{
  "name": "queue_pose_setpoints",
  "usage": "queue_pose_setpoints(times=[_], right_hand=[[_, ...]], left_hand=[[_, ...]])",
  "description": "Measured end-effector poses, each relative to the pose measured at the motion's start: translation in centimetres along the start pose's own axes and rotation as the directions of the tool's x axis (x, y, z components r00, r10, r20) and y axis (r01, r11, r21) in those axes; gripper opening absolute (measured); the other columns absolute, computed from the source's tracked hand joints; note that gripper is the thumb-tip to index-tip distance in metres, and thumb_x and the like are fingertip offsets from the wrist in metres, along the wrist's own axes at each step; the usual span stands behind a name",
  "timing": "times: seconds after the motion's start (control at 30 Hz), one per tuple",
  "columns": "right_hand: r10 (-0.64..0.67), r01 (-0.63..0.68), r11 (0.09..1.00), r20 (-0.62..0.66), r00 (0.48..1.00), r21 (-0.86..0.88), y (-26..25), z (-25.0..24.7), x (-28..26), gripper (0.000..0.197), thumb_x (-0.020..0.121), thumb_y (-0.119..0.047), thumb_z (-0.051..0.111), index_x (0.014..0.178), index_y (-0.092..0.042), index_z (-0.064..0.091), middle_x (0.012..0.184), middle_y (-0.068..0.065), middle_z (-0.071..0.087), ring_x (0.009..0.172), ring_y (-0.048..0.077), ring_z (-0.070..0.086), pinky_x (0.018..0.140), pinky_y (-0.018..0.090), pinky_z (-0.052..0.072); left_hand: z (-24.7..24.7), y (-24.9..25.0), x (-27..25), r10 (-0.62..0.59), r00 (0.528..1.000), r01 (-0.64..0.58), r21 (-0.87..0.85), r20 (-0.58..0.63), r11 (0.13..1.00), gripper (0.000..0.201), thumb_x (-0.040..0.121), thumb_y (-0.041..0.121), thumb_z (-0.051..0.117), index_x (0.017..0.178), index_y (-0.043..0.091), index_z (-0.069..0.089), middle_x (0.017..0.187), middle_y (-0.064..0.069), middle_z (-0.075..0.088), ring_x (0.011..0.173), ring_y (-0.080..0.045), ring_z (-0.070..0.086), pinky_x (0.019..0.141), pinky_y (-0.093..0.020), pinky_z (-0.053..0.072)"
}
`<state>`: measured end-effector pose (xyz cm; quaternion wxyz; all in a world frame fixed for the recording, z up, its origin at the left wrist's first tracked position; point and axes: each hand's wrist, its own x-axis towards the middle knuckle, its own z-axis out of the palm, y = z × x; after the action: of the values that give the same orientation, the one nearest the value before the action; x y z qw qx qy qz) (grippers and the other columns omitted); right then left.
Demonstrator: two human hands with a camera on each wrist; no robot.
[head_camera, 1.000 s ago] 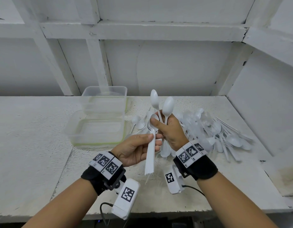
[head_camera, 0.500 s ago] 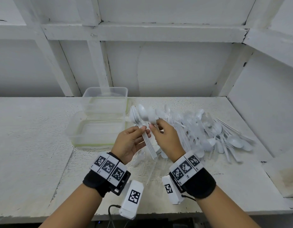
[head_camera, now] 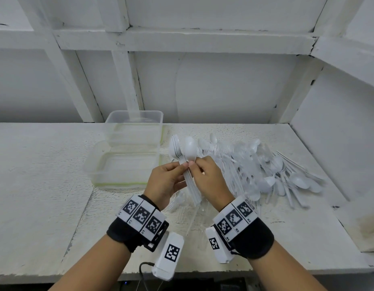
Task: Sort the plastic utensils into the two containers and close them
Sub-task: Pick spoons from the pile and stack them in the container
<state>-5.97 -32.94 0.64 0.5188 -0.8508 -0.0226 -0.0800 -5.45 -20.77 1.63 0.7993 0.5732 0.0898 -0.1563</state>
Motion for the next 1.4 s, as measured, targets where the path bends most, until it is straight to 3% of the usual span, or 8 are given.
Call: queue_pose_setpoints(times=[0.17,0.37,0.63,0.97,1.03,1.1,1.23,1.4], right_hand=[[0.057,-0.045,0.988,-0.085,0.995,0.146,0.1,-1.1,0.7,0.021,0.098,-0.015,0.041,0.113,-0.022,0.054,0.072,-0.006,0.053,0.063,0.005,0.052,0.061,0.016,0.044],[0.033,-0.015,0.993,-0.148,0.988,0.12,-0.3,-0.6,1.1,0.006,0.091,-0.015,0.056,0.088,-0.019,0.059,0.083,-0.002,0.063,0.076,0.01,0.062,0.07,0.031,0.055],[0.03,-0.019,0.997,-0.141,0.99,0.078,-1.1,0.6,1.1,0.017,0.093,-0.018,0.053,0.098,-0.011,0.068,0.102,-0.002,0.055,0.082,-0.001,0.054,0.072,0.003,0.039],[0.174,-0.174,0.909,0.035,0.984,0.378,-2.3,0.9,0.8,0.048,0.1,-0.037,0.025,0.115,-0.005,0.057,0.089,-0.025,0.056,0.091,-0.011,0.054,0.094,0.017,0.043],[0.16,-0.186,0.907,0.1,0.982,0.378,-2.4,0.8,0.9,0.051,0.1,-0.038,0.022,0.121,-0.005,0.056,0.089,-0.027,0.054,0.086,-0.02,0.053,0.09,0.008,0.042],[0.12,-0.159,0.927,0.132,0.984,0.339,-2.4,0.6,1.1,0.047,0.101,-0.035,0.024,0.122,-0.011,0.058,0.1,-0.023,0.052,0.082,-0.026,0.05,0.076,-0.002,0.041],[-0.009,0.012,0.999,0.092,0.996,-0.033,-1.8,0.5,1.7,0.032,0.096,-0.033,0.046,0.124,-0.02,0.055,0.113,-0.003,0.056,0.094,-0.001,0.056,0.09,0.021,0.048],[-0.15,0.287,0.85,0.319,0.936,-0.441,-2.2,2.2,1.6,0.047,0.096,-0.035,0.046,0.141,-0.022,0.037,0.121,0.003,0.054,0.108,0.016,0.054,0.084,0.021,0.039]], left_hand=[[-0.1,0.0,0.0,0.01,1.0,-0.01,0.089,0.0,0.996,0.014,0.087,0.011,0.061,0.086,-0.002,0.066,0.074,-0.009,0.067,0.065,-0.015,0.065,0.063,-0.022,0.056],[0.2,-0.3,-0.2,0.028,0.999,-0.031,0.122,0.025,0.992,0.013,0.088,0.01,0.061,0.086,-0.001,0.066,0.077,-0.011,0.067,0.073,-0.017,0.067,0.064,-0.02,0.055],[0.0,-0.1,-0.5,0.023,0.998,-0.029,0.114,0.051,0.993,0.016,0.09,0.008,0.056,0.09,-0.006,0.063,0.076,-0.012,0.065,0.062,-0.012,0.067,0.058,-0.019,0.052],[-0.4,0.9,-0.1,-0.096,0.988,0.108,-0.096,0.121,0.99,0.011,0.089,0.008,0.056,0.086,0.0,0.062,0.075,-0.007,0.072,0.065,-0.015,0.069,0.06,-0.023,0.057],[-0.6,1.1,0.0,-0.124,0.985,0.138,-0.112,0.124,0.984,0.011,0.088,0.008,0.056,0.09,-0.001,0.062,0.075,-0.008,0.072,0.066,-0.015,0.07,0.06,-0.023,0.057],[-0.9,1.2,0.2,-0.13,0.987,0.141,-0.127,0.091,0.982,0.011,0.087,0.009,0.058,0.089,0.0,0.063,0.077,-0.009,0.072,0.068,-0.015,0.07,0.063,-0.024,0.058],[-2.0,1.5,1.1,-0.059,0.994,0.042,-0.177,-0.091,0.983,0.012,0.088,0.012,0.06,0.092,0.002,0.064,0.088,-0.011,0.071,0.076,-0.018,0.068,0.074,-0.026,0.057],[-2.9,2.1,1.7,-0.027,0.971,-0.049,-0.308,-0.239,0.95,0.008,0.089,0.014,0.06,0.084,0.008,0.063,0.081,-0.005,0.07,0.063,-0.011,0.067,0.06,-0.021,0.056]])
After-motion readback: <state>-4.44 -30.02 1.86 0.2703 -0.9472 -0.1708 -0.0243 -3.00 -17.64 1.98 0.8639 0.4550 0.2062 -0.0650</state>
